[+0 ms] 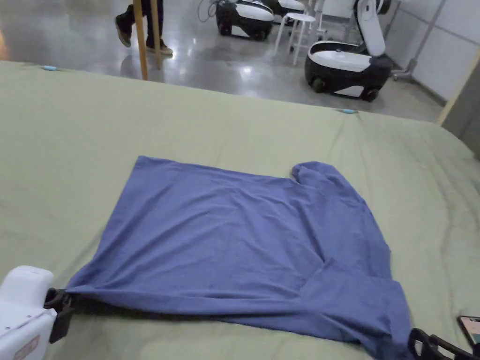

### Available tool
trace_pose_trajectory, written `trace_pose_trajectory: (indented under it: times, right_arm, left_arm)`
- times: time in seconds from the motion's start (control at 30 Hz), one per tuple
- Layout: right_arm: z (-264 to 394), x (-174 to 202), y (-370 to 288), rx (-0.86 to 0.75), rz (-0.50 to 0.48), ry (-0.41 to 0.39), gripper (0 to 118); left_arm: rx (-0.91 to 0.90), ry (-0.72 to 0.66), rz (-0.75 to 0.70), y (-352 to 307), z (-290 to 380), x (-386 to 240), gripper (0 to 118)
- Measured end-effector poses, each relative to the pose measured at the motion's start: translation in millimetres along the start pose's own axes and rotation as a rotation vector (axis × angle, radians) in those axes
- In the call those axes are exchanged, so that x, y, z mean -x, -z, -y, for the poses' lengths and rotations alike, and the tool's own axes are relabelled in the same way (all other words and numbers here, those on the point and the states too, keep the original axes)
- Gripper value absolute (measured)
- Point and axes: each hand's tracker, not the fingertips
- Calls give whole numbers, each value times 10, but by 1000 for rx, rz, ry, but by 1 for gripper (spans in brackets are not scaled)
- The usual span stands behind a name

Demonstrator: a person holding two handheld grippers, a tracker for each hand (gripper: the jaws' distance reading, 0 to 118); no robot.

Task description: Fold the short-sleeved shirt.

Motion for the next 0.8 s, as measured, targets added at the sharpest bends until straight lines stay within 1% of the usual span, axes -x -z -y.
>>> trace_pose_trajectory:
  times: [0.03,0.07,0.2,0.23,0.27,0.3,0.33,0.37,0.4,0.43,0.5,0.53,0.6,0.63,0.73,0.8]
  right_arm:
    - [15,3,4,2,-9,-5,113]
    - [28,21,11,-5,-13,-14,118]
    - [59,90,219,49,-21,-85,118]
    - [72,109,307,81,-13,-102,118]
    - [89,106,410,128,-26,-116,118]
    - [101,119,477,152,-35,-127,113]
    - [119,137,538,165,-45,-140,90]
    - [130,153,589,177,-50,-157,54]
    - [142,157,635,184,-56,-173,14]
    - [156,161,649,173,-72,-168,6]
    - [97,167,597,154,-84,-147,5]
    - [44,137,529,131,-90,-136,5]
    - [-104,111,385,67,-97,-83,5]
    - [-208,105,332,54,-106,-69,5]
    - [-574,122,257,2,-94,-85,5]
    - [-857,155,324,-10,-92,-80,5]
  left_arm:
    - [-9,2,-1,-126,-54,-112,1]
    - [-10,0,0,-145,-65,-132,2]
    - [-9,1,-5,-208,-120,-225,2]
    - [-9,2,-6,-222,-123,-252,1]
    - [-8,2,-7,-237,-128,-279,2]
    - [-6,0,-5,-215,-142,-243,1]
    - [-6,-1,-5,-230,-148,-268,2]
    - [-4,1,-5,-240,-158,-294,1]
    - [-1,4,-6,-246,-166,-317,1]
    - [3,6,-6,-218,-179,-277,1]
    - [4,17,-20,-248,-213,-307,0]
    - [-2,29,-52,-267,-246,-294,0]
    - [-11,24,-46,-308,-348,-233,0]
    - [-34,15,-45,-351,-431,-237,0]
    - [-81,42,-50,-349,-759,-227,0]
    - [-114,47,-40,-298,-1034,-244,0]
